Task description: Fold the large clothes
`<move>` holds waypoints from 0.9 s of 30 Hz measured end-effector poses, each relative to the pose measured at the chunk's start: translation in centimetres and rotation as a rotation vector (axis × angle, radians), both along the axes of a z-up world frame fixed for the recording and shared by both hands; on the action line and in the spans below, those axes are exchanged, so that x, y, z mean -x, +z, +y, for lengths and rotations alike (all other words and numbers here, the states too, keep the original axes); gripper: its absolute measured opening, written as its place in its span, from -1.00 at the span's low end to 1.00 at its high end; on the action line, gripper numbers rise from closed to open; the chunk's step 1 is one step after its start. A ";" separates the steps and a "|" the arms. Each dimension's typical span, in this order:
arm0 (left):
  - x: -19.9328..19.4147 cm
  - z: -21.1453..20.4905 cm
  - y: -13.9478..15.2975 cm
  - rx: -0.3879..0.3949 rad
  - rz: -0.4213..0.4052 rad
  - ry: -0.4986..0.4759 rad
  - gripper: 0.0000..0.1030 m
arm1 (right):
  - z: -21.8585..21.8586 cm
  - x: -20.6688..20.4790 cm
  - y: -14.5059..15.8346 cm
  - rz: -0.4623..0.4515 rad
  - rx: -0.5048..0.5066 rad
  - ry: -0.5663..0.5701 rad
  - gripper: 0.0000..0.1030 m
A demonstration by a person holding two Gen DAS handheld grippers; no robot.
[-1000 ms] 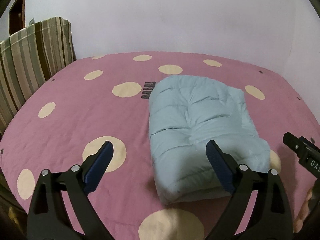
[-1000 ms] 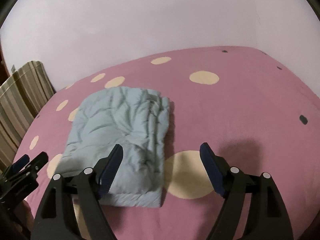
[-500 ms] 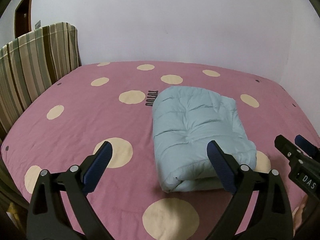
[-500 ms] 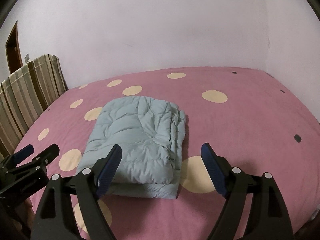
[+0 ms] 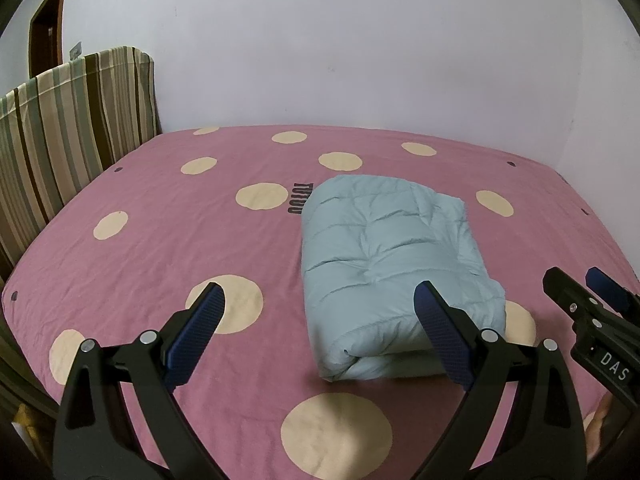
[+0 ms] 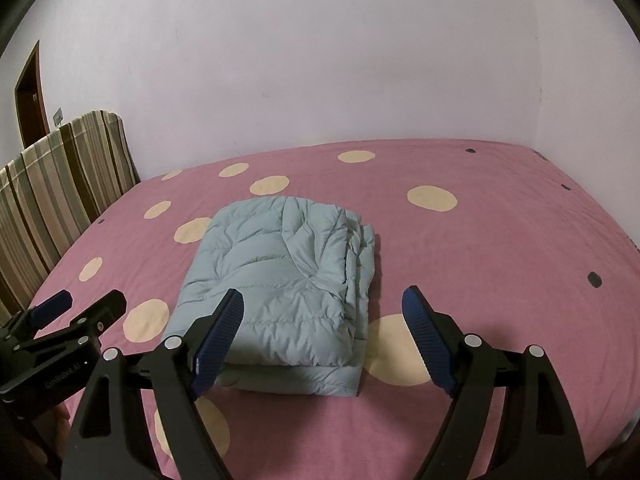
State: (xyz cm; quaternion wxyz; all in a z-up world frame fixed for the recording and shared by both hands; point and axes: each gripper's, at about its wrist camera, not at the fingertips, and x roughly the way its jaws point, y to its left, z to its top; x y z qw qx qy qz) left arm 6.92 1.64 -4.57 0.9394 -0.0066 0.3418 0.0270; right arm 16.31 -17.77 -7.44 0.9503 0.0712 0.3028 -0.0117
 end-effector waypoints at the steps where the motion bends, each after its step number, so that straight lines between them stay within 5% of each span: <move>1: 0.0 0.0 0.0 0.000 0.001 0.000 0.85 | 0.0 0.0 0.0 -0.001 0.000 0.000 0.56; 27: 0.1 -0.5 0.7 0.019 0.000 0.008 0.86 | 0.3 0.4 0.3 -0.004 0.001 -0.003 0.56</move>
